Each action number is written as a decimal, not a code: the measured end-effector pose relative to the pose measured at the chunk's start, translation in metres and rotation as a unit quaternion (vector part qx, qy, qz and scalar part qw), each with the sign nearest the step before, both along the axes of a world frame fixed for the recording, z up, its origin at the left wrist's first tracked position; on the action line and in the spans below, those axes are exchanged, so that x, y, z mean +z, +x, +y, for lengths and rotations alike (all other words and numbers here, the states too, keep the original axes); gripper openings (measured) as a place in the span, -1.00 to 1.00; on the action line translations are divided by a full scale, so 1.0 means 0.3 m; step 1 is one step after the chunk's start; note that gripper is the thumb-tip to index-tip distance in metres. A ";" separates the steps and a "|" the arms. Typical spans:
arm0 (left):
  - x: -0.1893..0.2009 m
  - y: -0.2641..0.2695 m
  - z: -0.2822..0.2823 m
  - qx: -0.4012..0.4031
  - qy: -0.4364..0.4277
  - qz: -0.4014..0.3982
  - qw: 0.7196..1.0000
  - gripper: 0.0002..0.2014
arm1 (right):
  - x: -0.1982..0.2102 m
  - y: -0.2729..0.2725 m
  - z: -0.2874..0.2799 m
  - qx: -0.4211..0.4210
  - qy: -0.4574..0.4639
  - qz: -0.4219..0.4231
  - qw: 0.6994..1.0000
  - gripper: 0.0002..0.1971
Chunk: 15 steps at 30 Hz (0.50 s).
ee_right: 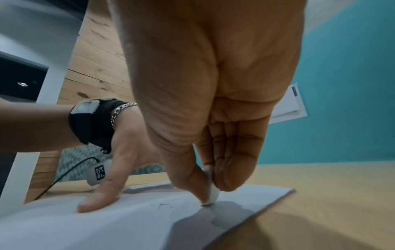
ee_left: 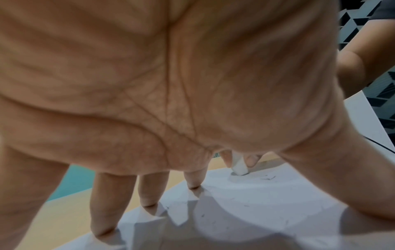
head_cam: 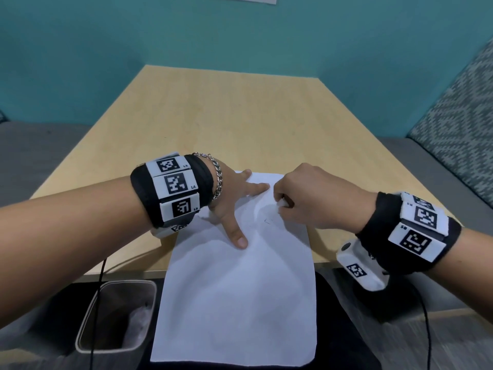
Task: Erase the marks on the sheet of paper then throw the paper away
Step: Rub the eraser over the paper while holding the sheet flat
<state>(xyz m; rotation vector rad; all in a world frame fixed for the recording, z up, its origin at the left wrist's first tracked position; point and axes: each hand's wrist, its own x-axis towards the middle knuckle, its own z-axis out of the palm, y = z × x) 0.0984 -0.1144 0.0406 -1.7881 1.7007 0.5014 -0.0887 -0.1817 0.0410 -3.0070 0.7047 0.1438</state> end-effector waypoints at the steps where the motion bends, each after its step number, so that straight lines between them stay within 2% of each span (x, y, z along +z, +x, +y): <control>1: 0.002 -0.001 0.000 -0.004 -0.001 0.003 1.000 0.42 | -0.004 0.006 0.022 0.019 0.004 0.000 1.000 -0.85; 4: 0.005 -0.005 0.004 -0.008 -0.003 0.002 1.000 0.36 | -0.001 0.012 0.054 0.045 0.034 0.005 0.998 -0.81; 7: 0.000 -0.002 0.005 -0.009 0.000 -0.004 1.000 0.42 | 0.022 -0.004 -0.036 0.007 0.029 -0.025 0.999 -0.90; 9: -0.005 0.007 0.007 -0.005 -0.004 -0.003 1.000 0.45 | 0.036 -0.018 -0.082 -0.026 0.038 -0.041 0.998 -0.89; 15: 0.012 0.040 0.023 0.005 -0.015 0.022 1.000 0.53 | 0.008 -0.052 -0.056 -0.013 0.048 -0.025 0.998 -0.87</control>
